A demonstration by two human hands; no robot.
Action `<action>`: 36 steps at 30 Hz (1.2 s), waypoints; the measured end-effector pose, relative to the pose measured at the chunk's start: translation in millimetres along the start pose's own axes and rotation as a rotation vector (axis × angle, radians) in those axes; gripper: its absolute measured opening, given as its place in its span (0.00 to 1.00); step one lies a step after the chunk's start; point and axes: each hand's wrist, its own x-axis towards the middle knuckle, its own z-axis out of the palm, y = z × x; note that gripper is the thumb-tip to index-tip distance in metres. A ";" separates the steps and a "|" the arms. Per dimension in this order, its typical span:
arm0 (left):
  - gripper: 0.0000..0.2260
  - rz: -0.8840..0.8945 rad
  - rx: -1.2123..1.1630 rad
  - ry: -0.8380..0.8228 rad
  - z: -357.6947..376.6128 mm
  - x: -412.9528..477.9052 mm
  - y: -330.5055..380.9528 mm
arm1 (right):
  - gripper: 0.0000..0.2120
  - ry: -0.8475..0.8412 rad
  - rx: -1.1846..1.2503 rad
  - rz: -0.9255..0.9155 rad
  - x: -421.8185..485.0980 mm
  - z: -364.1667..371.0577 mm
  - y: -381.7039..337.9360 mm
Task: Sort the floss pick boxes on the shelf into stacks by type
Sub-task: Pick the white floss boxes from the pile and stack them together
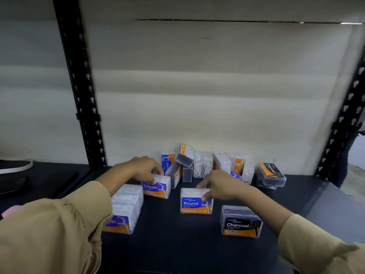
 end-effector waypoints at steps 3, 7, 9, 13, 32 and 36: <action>0.17 -0.063 -0.001 -0.018 -2.5 -1.1 -15.8 | 0.18 -0.004 -0.017 -0.042 0.0 2.0 -7.1; 0.19 -0.142 -0.023 -0.041 -5.7 -5.4 -36.1 | 0.18 0.003 0.008 -0.054 -1.3 5.3 -10.4; 0.20 -0.168 -0.050 -0.059 -6.1 -8.2 -45.3 | 0.18 0.002 0.033 -0.064 -1.8 6.8 -12.6; 0.18 -0.186 -0.163 -0.087 -7.3 -13.5 -52.8 | 0.19 0.012 0.048 -0.089 -3.3 10.4 -20.5; 0.14 -0.204 -0.146 -0.142 4.5 -20.2 -43.0 | 0.20 -0.002 0.091 -0.168 -28.7 20.1 -40.0; 0.15 -0.198 -0.128 -0.151 5.1 -23.7 -42.5 | 0.19 -0.002 0.092 -0.179 -31.7 22.1 -43.1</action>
